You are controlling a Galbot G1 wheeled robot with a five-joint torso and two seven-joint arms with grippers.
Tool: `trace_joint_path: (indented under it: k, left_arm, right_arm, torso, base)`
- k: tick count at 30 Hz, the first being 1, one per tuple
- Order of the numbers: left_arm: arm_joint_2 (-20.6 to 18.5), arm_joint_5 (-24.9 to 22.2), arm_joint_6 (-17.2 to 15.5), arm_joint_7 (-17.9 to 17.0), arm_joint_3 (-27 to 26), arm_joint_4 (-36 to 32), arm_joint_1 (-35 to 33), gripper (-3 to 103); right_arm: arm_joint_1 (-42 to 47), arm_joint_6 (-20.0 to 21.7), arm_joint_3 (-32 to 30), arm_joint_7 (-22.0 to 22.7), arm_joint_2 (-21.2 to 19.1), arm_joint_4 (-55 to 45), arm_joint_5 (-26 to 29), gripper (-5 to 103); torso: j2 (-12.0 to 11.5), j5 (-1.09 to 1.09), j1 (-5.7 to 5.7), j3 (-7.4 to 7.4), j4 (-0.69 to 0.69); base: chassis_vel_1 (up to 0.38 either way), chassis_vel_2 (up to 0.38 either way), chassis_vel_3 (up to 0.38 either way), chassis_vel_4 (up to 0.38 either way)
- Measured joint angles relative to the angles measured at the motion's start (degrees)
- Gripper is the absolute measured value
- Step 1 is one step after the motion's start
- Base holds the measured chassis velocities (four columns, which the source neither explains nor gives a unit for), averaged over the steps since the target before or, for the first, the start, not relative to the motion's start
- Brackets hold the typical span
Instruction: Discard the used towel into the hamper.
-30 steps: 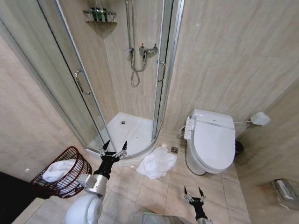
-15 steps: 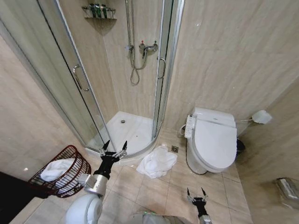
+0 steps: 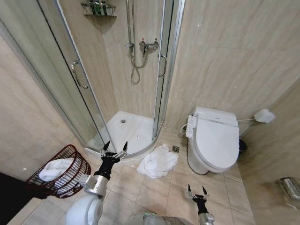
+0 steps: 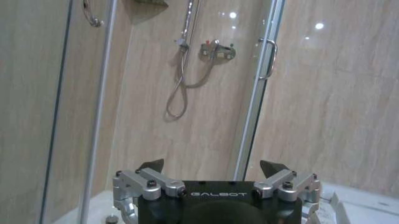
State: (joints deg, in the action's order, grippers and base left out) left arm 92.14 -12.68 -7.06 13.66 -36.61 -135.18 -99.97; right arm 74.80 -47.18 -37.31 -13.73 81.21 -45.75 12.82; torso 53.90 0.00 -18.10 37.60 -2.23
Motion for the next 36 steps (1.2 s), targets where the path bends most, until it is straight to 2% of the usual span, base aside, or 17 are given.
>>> trace_joint_path:
  k: [4,6,7,8,9,10,12,15,16,17,18,21,25,31,34,35,36]
  left_arm:
    - [0.00,0.00,0.00,0.00,0.00,0.00,0.00,100]
    - [0.00,0.00,0.00,0.00,0.00,0.00,0.00,100]
    - [0.01,0.00,0.00,0.00,0.00,0.00,0.00,100]
    - [0.01,0.00,0.00,0.00,0.00,0.00,0.00,100]
    - [0.01,0.00,0.00,0.00,0.00,0.00,0.00,100]
    - [0.00,0.00,0.00,0.00,0.00,0.00,0.00,100]
    - [0.00,0.00,0.00,0.00,0.00,0.00,0.00,100]
    - [0.00,0.00,0.00,0.00,0.00,0.00,0.00,100]
    - [0.00,0.00,0.00,0.00,0.00,0.00,0.00,100]
    - [0.00,0.00,0.00,0.00,0.00,0.00,0.00,100]
    - [0.01,0.00,0.00,0.00,0.00,0.00,0.00,100]
    - [0.00,0.00,0.00,0.00,0.00,0.00,0.00,100]
    - [0.00,0.00,0.00,0.00,0.00,0.00,0.00,100]
    - [0.00,0.00,0.00,0.00,0.00,0.00,0.00,100]
    - [0.00,0.00,0.00,0.00,0.00,0.00,0.00,100]
    - [0.00,0.00,0.00,0.00,0.00,0.00,-0.01,100]
    - [0.00,0.00,0.00,0.00,0.00,0.00,-0.01,100]
  right_arm:
    - [-0.13,0.01,-0.41,-3.57,-0.60,-0.59,0.30,100]
    - [-0.18,0.02,-0.93,-8.00,-1.18,-0.85,1.53,100]
    - [-0.34,0.03,-1.33,-12.77,-1.43,-0.76,4.28,100]
    - [-0.34,0.03,-1.33,-12.77,-1.43,-0.76,4.28,100]
    - [-0.59,0.03,-2.02,-20.03,-1.60,-0.63,7.97,100]
    - [-0.69,0.03,-2.37,-22.63,-1.68,-0.68,8.68,100]
    - [-0.68,0.04,-2.60,-23.23,-1.72,-0.93,8.50,100]
    - [-0.06,0.04,-2.27,-18.06,-1.34,-2.57,7.96,100]
    - [-0.06,0.04,-2.27,-18.06,-1.34,-2.57,7.96,100]
    - [0.17,0.04,-1.87,-14.83,-1.10,-3.01,7.52,100]
    - [0.58,0.04,-1.14,-8.15,-0.67,-3.67,5.34,100]
    - [0.90,0.05,0.11,2.98,0.02,-3.84,1.94,100]
    - [0.85,0.05,0.38,5.21,0.09,-3.43,1.08,100]
    - [2.90,1.08,0.47,1.18,-0.34,-8.69,5.26,100]
    - [5.89,8.64,0.41,2.59,-0.03,-19.51,7.25,100]
    - [7.39,12.36,0.17,3.93,0.34,-24.82,7.06,100]
    - [7.39,12.36,0.17,3.93,0.34,-24.82,7.06,100]
  torso:
    - [-1.08,0.00,0.48,-0.59,0.01]
    - [-1.84,-0.01,0.82,-1.02,0.01]
    - [-2.22,0.00,0.98,-1.24,0.01]
    - [-2.22,0.00,0.98,-1.24,0.01]
    - [-2.65,-0.01,1.17,-1.49,0.01]
    - [-2.97,0.00,1.30,-1.66,0.00]
    - [-3.28,0.00,1.44,-1.84,0.00]
    - [-4.19,-0.01,1.87,-2.34,0.01]
    - [-4.19,-0.01,1.87,-2.34,0.01]
    - [-4.51,0.00,2.01,-2.50,0.01]
    - [-4.96,0.00,2.20,-2.76,0.01]
    - [-5.84,0.01,2.57,-3.27,0.01]
    - [-6.86,0.00,2.99,-3.86,0.01]
    - [-8.17,-0.01,3.58,-4.59,0.01]
    - [-9.06,-0.02,3.96,-5.12,0.00]
    - [-9.48,-0.01,4.13,-5.36,0.00]
    - [-9.48,-0.01,4.13,-5.36,0.00]
  base:
    - [0.000,0.000,0.000,0.000]
    - [0.000,0.000,0.000,0.000]
    - [0.000,0.000,0.000,0.000]
    - [0.000,0.000,0.000,0.000]
    - [0.000,0.000,0.000,0.000]
    - [0.000,0.000,0.000,0.000]
    - [0.000,0.000,0.000,0.000]
    - [0.000,0.000,0.000,0.000]
    - [0.000,0.000,0.000,0.000]
    - [0.000,0.000,0.000,0.000]
    - [0.000,0.000,0.000,0.000]
    - [0.000,0.000,0.000,0.000]
    - [0.000,0.000,0.000,0.000]
    - [0.000,0.000,0.000,0.000]
    - [0.000,0.000,0.000,0.000]
    - [0.000,0.000,0.000,0.000]
    - [0.000,0.000,0.000,0.000]
